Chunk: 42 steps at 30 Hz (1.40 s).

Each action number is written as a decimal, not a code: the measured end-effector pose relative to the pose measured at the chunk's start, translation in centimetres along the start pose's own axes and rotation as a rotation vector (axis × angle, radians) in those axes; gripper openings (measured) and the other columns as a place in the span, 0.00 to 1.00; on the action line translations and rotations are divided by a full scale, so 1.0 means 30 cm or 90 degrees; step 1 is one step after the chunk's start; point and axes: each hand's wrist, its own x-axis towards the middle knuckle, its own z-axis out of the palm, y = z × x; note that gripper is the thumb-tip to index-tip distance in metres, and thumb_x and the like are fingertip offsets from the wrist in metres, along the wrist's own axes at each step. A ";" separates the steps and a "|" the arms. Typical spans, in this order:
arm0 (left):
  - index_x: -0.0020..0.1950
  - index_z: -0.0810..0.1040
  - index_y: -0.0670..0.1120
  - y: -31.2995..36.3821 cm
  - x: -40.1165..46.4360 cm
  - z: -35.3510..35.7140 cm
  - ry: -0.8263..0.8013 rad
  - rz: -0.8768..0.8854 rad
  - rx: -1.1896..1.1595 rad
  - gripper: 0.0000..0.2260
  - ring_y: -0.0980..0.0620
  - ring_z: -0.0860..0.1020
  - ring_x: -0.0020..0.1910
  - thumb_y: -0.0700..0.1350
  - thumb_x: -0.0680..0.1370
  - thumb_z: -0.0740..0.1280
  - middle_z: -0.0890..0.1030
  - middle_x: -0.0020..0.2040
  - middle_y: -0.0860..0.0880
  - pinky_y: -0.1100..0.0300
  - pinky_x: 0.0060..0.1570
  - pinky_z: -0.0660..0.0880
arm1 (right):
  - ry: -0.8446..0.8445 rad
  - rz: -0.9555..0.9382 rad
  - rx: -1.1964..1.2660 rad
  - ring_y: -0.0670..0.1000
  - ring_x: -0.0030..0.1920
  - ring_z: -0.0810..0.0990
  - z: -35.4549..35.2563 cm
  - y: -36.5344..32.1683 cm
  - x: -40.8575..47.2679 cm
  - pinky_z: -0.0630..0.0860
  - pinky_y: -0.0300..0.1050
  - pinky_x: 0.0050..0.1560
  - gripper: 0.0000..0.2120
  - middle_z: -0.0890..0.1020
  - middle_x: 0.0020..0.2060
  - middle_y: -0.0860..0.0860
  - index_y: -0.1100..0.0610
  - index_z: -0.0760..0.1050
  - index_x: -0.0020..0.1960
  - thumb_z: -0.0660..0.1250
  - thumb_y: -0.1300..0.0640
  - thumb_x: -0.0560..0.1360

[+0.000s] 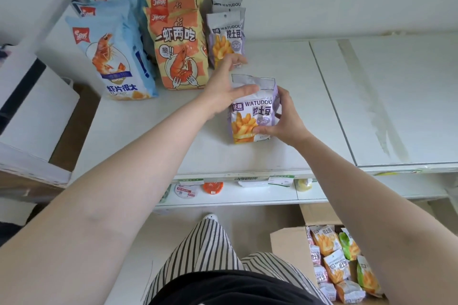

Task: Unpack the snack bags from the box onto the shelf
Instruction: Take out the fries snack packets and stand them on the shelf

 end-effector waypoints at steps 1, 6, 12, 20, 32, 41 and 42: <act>0.70 0.64 0.52 -0.019 -0.025 -0.019 -0.004 -0.034 -0.050 0.34 0.55 0.61 0.72 0.52 0.69 0.76 0.65 0.71 0.53 0.59 0.67 0.60 | -0.001 0.000 0.006 0.53 0.66 0.71 -0.003 0.003 0.000 0.74 0.56 0.65 0.58 0.69 0.64 0.53 0.52 0.57 0.74 0.83 0.43 0.51; 0.78 0.46 0.48 -0.162 -0.176 0.070 -0.106 -0.179 -0.201 0.62 0.61 0.67 0.69 0.67 0.56 0.77 0.66 0.73 0.52 0.59 0.68 0.67 | -0.081 0.010 0.086 0.39 0.62 0.75 0.018 0.002 0.005 0.78 0.41 0.58 0.54 0.66 0.67 0.56 0.58 0.52 0.73 0.83 0.66 0.59; 0.69 0.62 0.50 -0.177 -0.142 0.166 -0.043 -0.102 -0.289 0.47 0.67 0.76 0.56 0.67 0.58 0.76 0.75 0.60 0.53 0.71 0.51 0.73 | -0.141 0.032 0.146 0.42 0.55 0.80 0.054 0.016 0.036 0.80 0.41 0.49 0.49 0.73 0.64 0.59 0.60 0.51 0.71 0.77 0.71 0.60; 0.78 0.53 0.54 -0.340 -0.097 0.070 -0.146 0.003 -0.077 0.48 0.49 0.56 0.75 0.70 0.65 0.70 0.62 0.71 0.46 0.47 0.74 0.57 | -0.207 0.034 0.109 0.50 0.59 0.80 -0.001 0.061 0.081 0.79 0.45 0.53 0.50 0.75 0.64 0.61 0.61 0.49 0.74 0.77 0.74 0.64; 0.78 0.55 0.47 -0.327 -0.013 -0.006 0.069 0.010 0.069 0.39 0.49 0.66 0.73 0.59 0.73 0.68 0.65 0.75 0.47 0.48 0.72 0.64 | -0.165 0.030 0.093 0.45 0.57 0.79 0.022 -0.017 0.301 0.79 0.40 0.52 0.51 0.75 0.65 0.53 0.55 0.54 0.74 0.79 0.66 0.58; 0.78 0.53 0.43 -0.088 0.226 -0.210 0.155 0.240 0.667 0.49 0.43 0.51 0.78 0.61 0.67 0.73 0.55 0.78 0.43 0.50 0.75 0.46 | -0.174 0.005 0.065 0.45 0.58 0.78 0.065 -0.042 0.535 0.77 0.37 0.51 0.51 0.75 0.64 0.52 0.55 0.56 0.73 0.81 0.64 0.58; 0.79 0.50 0.44 -0.079 0.268 -0.224 0.108 0.209 0.743 0.51 0.44 0.49 0.78 0.65 0.66 0.72 0.53 0.79 0.44 0.49 0.75 0.43 | -0.173 0.005 0.068 0.43 0.57 0.77 0.068 -0.040 0.545 0.77 0.36 0.49 0.51 0.74 0.64 0.52 0.55 0.55 0.73 0.81 0.66 0.59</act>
